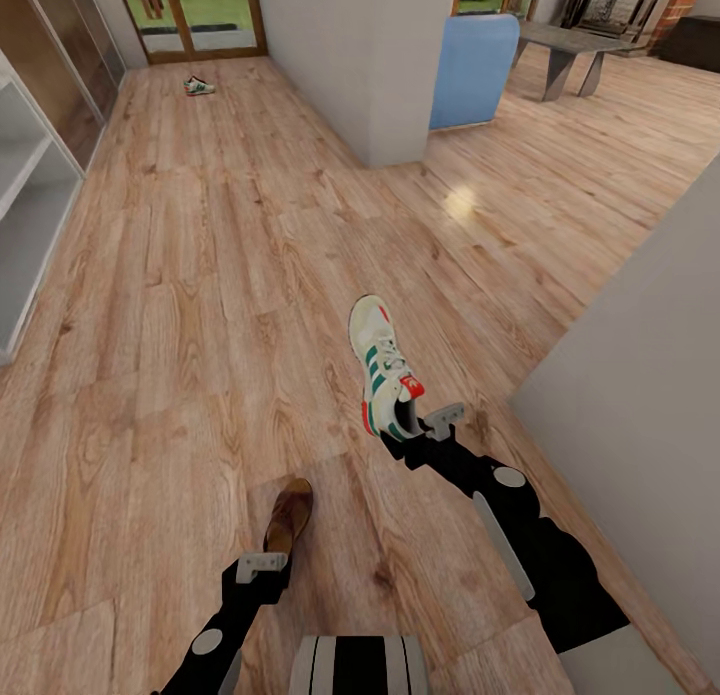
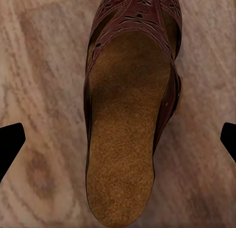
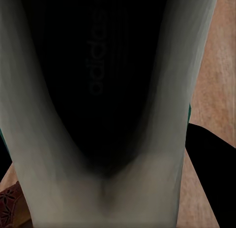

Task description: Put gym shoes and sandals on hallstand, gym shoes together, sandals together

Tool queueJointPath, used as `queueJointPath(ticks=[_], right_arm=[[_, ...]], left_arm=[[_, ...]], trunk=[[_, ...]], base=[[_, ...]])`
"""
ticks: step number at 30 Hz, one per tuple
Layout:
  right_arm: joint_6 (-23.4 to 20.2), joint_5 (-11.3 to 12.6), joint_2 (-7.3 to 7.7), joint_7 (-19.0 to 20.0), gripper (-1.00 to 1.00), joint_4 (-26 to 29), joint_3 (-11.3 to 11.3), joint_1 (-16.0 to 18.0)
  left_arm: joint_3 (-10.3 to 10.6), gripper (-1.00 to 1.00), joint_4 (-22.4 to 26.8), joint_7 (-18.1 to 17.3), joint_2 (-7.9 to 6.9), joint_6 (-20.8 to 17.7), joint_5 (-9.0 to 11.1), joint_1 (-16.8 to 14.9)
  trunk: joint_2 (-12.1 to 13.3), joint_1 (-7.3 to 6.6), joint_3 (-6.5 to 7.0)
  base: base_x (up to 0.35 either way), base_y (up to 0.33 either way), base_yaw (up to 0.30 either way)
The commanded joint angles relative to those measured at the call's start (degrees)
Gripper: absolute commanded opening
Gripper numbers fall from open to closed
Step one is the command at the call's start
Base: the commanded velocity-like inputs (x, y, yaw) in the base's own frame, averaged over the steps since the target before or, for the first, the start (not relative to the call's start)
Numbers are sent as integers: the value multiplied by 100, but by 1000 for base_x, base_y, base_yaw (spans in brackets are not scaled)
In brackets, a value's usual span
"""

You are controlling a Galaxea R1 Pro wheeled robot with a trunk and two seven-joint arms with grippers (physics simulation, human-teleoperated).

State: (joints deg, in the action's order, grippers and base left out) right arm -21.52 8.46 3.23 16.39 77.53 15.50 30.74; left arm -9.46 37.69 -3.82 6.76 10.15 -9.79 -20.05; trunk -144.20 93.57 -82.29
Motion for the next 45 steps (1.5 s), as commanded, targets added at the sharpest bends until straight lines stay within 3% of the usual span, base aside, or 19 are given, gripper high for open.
queueJointPath(ticks=[1, 4, 19, 22, 32, 38, 45], right_arm=[[-37, 60, 6, -13, -100, 7, 6, 3], [-36, 60, 10, -13, -100, 4, 6, 3], [-44, 76, 186, -11, -100, 7, -1, 3], [-43, 77, 194, -11, -100, 8, -2, 3], [-36, 77, 196, -13, -100, 8, -3, 3], [-29, 77, 196, -5, -100, 0, -4, 3], [-28, 75, 196, -6, -100, -2, -11, 3]], left_arm=[[-48, 100, 0, -40, 8, 22, -58, -4], [-51, 100, -9, -40, 8, 22, -58, -7], [-48, 100, -44, -40, 9, 22, -57, -17], [-48, 100, -27, -40, 10, 22, -58, -17], [-48, 100, 31, -40, 10, 22, -58, -28], [-48, 100, 37, -40, 3, 30, -66, -28], [-55, 100, 44, -34, 1, 316, -104, -65]], trunk=[[-1, -1, -4], [-1, -1, -4], [-21, 38, -359], [-25, 45, -449], [-25, 45, -465], [-33, 61, -624], [-40, 74, -769]], base=[[0, 0, -1], [0, 0, 0], [0, 0, 0], [0, 0, 0], [0, 0, 0], [0, 0, 0], [0, 0, 0]])
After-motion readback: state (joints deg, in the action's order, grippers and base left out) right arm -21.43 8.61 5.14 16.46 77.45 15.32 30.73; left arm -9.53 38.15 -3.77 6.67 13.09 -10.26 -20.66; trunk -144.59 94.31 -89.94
